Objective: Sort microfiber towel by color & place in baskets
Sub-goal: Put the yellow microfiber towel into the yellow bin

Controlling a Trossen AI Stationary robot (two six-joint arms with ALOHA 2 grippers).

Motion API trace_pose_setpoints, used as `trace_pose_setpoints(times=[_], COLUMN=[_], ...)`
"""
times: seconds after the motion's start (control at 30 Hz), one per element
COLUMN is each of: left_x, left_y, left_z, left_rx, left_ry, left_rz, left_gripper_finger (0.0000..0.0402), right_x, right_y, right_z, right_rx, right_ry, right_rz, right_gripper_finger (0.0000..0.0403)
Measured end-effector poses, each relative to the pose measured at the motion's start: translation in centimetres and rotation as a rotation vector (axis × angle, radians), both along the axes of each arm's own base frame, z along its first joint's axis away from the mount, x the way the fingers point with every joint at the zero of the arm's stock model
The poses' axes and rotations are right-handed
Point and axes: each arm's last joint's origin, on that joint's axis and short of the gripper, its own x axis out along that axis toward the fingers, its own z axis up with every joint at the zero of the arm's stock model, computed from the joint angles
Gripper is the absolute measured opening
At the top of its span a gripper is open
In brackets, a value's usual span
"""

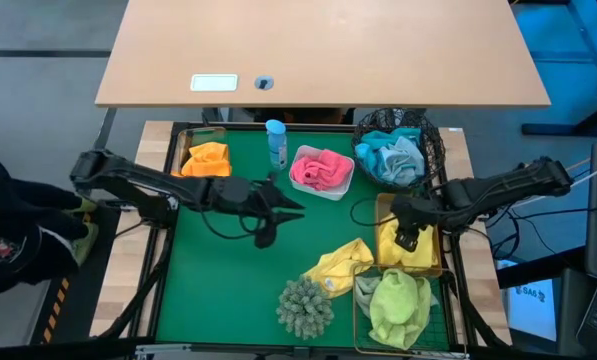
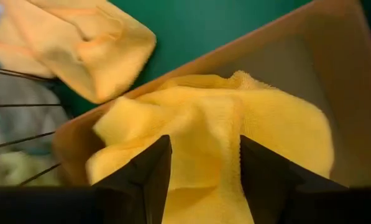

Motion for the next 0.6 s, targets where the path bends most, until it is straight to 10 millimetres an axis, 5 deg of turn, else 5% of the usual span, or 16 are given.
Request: trace_pose_setpoints(times=[0.3,0.6], left_x=[-5.8,-12.1], left_y=[1.0,1.6], left_z=[3.8,4.8], left_rx=[0.067,0.072], left_ry=[0.016,0.021], left_rz=[0.067,0.058], left_gripper_finger=[0.0089,0.0089], right_x=[0.5,1.0], right_y=[0.1,0.2], right_z=[5.5,6.7], right_rx=[0.035,0.049], right_ry=[-0.159,-0.242], right_rz=[0.018,0.015], right_gripper_finger=[0.0177,0.0177])
